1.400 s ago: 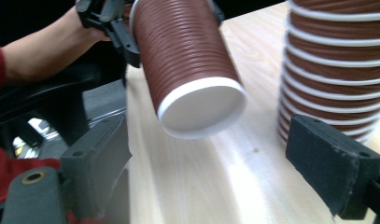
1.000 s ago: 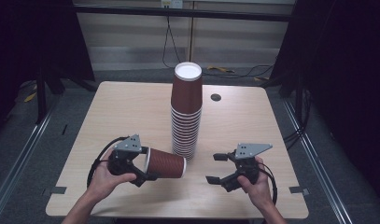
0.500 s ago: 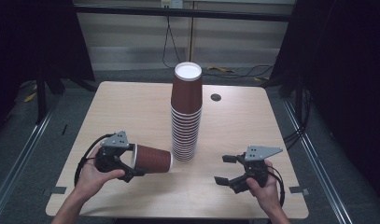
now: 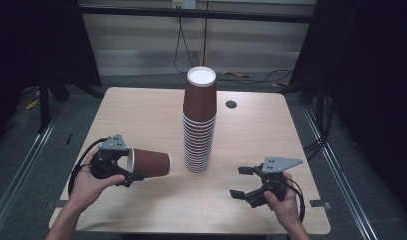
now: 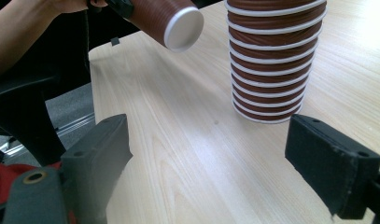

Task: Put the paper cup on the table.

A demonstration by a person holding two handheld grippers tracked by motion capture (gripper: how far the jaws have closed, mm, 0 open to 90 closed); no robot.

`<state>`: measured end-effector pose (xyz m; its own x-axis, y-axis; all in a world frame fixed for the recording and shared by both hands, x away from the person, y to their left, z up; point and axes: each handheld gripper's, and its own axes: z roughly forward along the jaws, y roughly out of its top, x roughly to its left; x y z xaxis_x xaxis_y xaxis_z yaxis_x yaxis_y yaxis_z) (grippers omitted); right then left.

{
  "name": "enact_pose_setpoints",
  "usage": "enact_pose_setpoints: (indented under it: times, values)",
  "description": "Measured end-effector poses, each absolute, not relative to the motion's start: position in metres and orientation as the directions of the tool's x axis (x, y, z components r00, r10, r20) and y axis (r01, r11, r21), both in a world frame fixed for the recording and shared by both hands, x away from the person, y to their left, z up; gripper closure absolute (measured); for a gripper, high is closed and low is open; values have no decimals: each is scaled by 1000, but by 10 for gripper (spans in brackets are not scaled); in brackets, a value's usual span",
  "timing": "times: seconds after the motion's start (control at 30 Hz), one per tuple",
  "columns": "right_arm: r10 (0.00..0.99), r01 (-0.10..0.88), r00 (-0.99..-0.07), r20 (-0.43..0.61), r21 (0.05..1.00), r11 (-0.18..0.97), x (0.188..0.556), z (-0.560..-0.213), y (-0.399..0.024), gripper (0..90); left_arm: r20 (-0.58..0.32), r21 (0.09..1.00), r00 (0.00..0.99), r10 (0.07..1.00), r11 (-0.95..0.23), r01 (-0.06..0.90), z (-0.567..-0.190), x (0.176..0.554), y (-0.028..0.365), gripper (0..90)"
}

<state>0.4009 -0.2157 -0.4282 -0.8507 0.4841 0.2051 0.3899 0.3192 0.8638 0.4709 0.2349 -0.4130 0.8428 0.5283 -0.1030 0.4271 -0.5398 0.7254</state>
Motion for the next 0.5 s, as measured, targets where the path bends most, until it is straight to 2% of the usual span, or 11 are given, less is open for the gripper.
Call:
enact_pose_setpoints:
  times: [0.5]
  values:
    - [487,389,-850,200,863,323,401,-429,-217,137,-58,646,820,570,-605,466,-410,496,236,58]
